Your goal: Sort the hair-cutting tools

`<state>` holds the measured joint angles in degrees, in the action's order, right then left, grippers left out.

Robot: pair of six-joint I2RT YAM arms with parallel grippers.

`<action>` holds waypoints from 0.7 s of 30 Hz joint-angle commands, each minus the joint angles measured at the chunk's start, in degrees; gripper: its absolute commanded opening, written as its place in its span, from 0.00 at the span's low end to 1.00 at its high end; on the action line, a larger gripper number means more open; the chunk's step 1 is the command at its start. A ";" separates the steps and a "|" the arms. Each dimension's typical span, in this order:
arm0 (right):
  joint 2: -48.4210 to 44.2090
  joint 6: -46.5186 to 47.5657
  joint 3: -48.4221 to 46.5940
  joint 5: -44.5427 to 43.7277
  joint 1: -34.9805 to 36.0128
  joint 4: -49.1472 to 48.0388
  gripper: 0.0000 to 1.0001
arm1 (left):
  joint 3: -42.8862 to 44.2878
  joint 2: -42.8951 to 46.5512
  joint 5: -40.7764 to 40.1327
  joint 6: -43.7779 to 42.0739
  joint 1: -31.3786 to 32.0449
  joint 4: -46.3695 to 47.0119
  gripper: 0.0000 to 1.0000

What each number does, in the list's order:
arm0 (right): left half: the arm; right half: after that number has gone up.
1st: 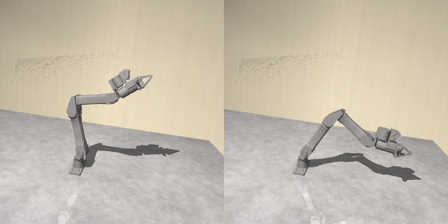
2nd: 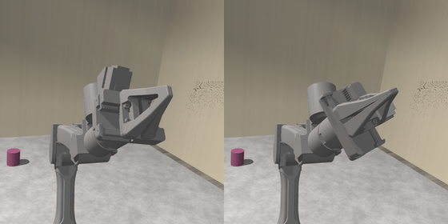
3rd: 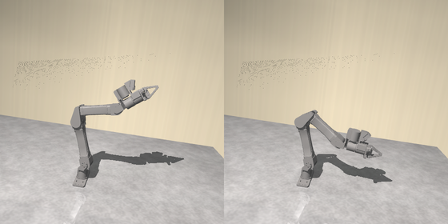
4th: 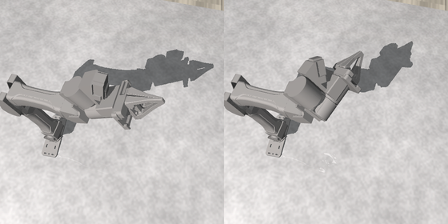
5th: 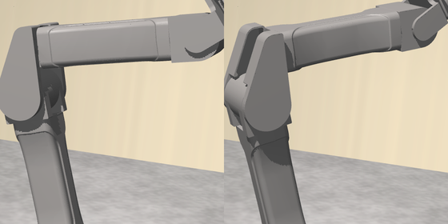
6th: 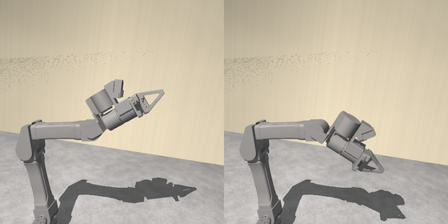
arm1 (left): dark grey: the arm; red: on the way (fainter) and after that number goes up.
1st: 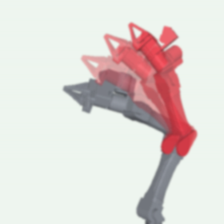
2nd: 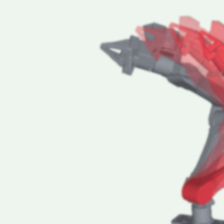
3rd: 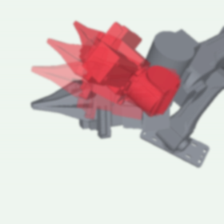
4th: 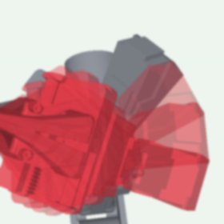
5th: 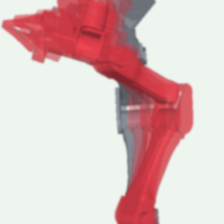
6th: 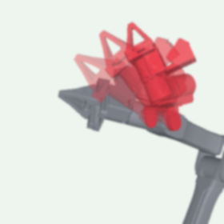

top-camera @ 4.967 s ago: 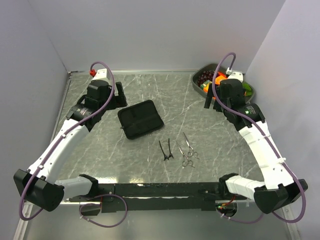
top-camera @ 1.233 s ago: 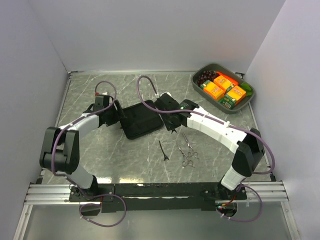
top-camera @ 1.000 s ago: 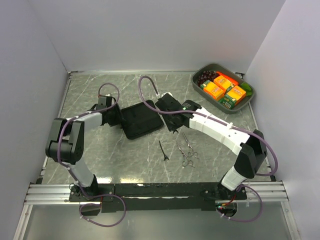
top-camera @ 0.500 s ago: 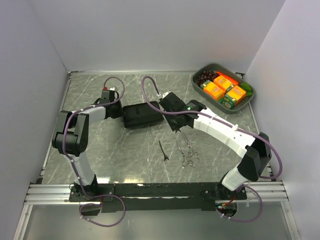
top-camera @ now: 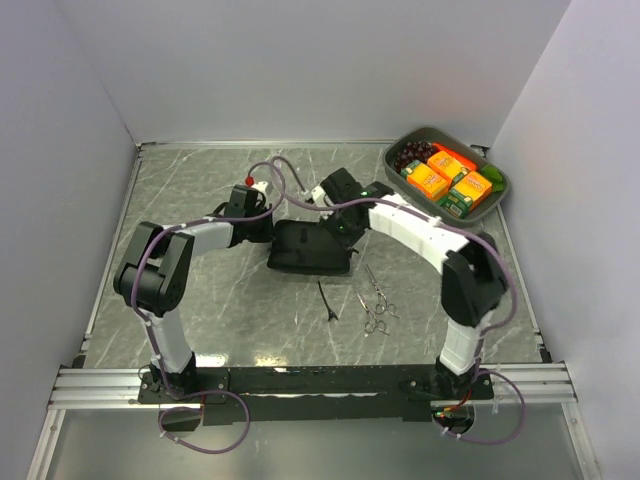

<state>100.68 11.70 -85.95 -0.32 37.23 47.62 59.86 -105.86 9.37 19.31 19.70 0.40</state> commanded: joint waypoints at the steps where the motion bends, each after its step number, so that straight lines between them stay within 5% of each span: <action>1: 6.09 8.67 -4.40 4.88 0.03 2.39 0.00 | 0.87 -0.83 -0.14 -1.73 -0.02 -0.05 0.01; 21: 18.93 26.96 -13.09 6.55 -0.58 2.48 0.00 | -1.14 3.21 10.23 -1.47 0.51 1.62 0.01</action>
<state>115.87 33.39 -95.29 6.42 36.12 49.54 59.22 -105.45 16.03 18.94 19.11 0.86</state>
